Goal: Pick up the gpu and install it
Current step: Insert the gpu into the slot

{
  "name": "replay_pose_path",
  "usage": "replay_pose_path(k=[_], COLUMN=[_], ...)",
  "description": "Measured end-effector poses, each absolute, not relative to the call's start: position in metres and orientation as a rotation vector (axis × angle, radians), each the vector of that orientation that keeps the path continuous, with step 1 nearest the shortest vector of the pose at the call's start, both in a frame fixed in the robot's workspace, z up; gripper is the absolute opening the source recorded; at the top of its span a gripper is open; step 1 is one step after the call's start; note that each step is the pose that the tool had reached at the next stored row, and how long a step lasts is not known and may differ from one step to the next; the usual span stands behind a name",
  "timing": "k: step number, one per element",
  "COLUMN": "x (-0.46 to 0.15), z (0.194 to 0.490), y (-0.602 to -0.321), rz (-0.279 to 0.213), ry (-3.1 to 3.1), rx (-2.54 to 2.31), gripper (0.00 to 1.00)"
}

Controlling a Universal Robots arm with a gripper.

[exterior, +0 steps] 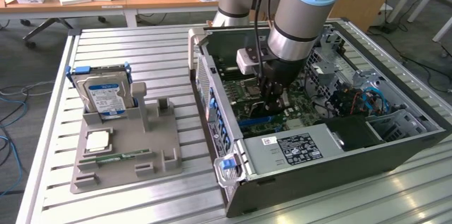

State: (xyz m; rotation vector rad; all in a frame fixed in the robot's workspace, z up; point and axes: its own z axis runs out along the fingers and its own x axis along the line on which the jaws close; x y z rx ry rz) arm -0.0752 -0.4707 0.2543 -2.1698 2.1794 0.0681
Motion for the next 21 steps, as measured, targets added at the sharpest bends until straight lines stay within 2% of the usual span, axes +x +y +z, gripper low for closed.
replay_pose_path(k=[21], x=[-0.0764], z=[0.2523], y=[-0.4706], rz=[0.068], ry=[2.188], rx=[-2.160], gripper=[0.26])
